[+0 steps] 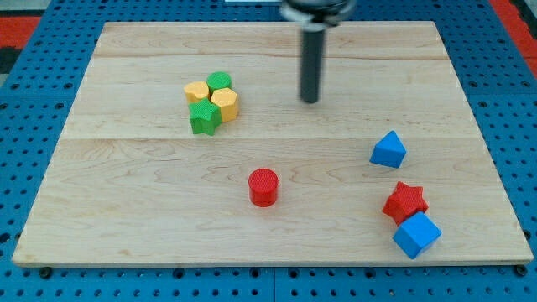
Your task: Move the green star at the top right of the red circle
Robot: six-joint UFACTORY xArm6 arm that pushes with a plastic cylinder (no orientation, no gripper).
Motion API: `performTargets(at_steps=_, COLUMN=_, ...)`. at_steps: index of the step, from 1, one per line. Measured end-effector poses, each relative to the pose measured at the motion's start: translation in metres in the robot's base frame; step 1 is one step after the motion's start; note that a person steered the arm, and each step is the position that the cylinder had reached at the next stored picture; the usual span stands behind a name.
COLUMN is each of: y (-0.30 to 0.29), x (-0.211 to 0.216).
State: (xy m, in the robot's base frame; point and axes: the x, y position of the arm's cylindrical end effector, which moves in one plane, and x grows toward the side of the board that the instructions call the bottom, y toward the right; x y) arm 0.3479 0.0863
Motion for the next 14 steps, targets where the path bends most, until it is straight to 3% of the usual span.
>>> performTargets(at_steps=1, y=-0.044, x=-0.063)
performTargets(at_steps=2, y=-0.101, x=-0.056)
performTargets(at_steps=4, y=-0.183, x=-0.005)
performTargets(at_steps=7, y=-0.203, x=0.094)
performTargets(at_steps=8, y=-0.194, x=0.116)
performTargets(at_steps=12, y=-0.146, x=0.111)
performTargets(at_steps=14, y=-0.091, x=0.124)
